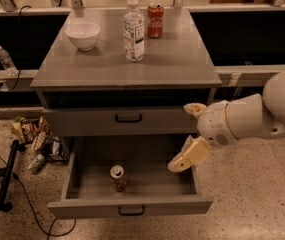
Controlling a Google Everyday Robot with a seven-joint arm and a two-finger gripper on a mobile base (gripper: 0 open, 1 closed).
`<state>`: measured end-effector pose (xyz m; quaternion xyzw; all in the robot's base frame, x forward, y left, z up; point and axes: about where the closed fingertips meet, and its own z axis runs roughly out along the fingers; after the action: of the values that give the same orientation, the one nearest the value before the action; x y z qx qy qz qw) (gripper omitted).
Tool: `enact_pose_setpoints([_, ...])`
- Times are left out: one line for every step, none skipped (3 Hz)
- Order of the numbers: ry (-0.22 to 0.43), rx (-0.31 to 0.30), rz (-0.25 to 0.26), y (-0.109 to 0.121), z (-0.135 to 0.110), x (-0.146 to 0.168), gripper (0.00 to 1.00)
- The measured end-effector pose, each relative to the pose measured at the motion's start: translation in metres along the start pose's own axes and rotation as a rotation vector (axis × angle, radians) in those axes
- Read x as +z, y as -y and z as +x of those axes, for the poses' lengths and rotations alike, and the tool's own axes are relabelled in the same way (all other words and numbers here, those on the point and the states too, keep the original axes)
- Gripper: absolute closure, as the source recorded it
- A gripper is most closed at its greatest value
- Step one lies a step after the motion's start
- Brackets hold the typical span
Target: Pick orange can from middle drawer and place on counter
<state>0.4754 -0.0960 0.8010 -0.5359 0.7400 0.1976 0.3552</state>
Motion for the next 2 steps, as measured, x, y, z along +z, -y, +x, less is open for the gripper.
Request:
enact_pose_setpoints([0.084, 0.052, 0.011, -0.005, 0.017, 0.042, 0.00])
enact_pose_setpoints([0.218, 0.078, 0.022, -0.010, 0.043, 0.113, 0.00])
